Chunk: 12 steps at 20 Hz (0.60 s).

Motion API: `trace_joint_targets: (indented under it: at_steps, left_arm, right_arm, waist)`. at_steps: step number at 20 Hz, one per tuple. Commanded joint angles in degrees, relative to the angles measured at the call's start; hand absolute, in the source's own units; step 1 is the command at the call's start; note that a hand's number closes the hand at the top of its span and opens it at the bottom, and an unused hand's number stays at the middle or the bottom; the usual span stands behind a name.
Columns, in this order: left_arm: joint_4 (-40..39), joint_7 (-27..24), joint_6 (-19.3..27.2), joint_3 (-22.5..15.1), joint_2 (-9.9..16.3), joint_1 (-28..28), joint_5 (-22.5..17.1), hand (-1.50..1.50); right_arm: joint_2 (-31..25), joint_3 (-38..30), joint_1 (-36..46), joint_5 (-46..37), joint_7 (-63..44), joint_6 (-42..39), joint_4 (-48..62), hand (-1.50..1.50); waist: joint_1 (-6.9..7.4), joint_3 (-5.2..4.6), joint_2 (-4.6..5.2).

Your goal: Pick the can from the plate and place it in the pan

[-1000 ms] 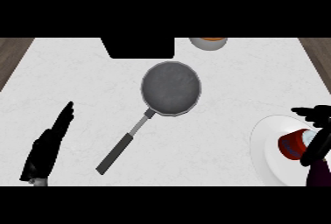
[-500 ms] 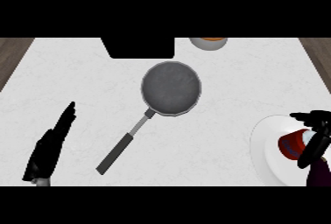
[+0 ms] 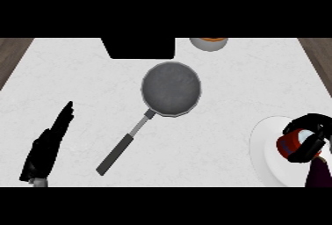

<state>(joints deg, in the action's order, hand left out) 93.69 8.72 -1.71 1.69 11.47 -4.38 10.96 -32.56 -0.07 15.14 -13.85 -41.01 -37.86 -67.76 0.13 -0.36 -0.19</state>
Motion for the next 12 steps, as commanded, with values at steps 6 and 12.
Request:
trace_joint_targets:
  at_steps: [6, 12]
  left_arm:
    - [-0.8, 1.6, -1.0, 1.0, -0.7, 2.0, 0.9, 0.00]
    - [-2.3, -1.4, -0.4, 3.2, -0.2, -0.2, -0.2, 0.00]
  right_arm:
    - [3.9, -3.7, -3.3, 0.2, 1.2, 0.2, -1.8, 1.50]
    - [14.6, 5.2, -10.7, -13.2, -10.7, 19.5, -18.1, 1.50]
  waist:
    - [-0.13, 0.36, 0.17]
    - [-1.52, 0.21, -0.29]
